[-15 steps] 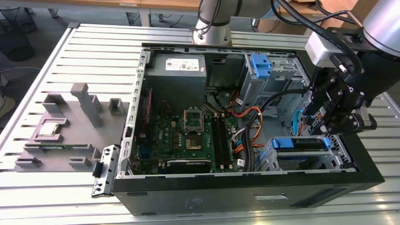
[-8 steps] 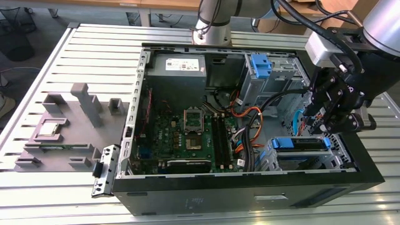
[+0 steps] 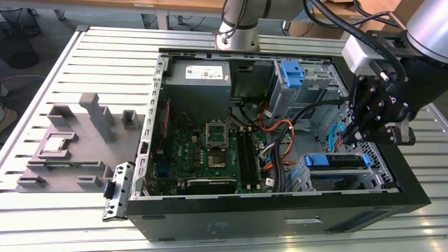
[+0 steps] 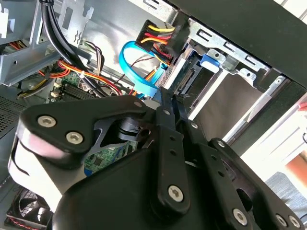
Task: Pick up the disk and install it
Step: 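Insert the first disk wire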
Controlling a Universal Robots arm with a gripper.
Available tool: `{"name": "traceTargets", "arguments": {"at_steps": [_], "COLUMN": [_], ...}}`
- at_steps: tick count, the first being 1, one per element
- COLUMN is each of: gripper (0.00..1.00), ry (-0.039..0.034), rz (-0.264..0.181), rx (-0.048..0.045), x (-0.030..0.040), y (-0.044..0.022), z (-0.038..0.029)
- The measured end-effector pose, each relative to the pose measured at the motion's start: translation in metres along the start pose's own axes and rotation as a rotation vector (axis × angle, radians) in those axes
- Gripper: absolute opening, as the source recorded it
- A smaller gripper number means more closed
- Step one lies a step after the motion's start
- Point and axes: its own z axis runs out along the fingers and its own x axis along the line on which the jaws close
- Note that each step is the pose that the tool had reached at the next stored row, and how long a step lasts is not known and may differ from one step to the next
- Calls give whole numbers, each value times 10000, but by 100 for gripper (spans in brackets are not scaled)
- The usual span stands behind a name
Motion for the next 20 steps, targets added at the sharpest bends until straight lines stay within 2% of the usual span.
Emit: {"name": "traceTargets", "arguments": {"at_steps": [17, 20], "gripper": [16, 16], "ry": [4, -1], "rz": [0, -3], "rx": [3, 66], "x": [8, 36], "y": [0, 6], "z": [-4, 2]}}
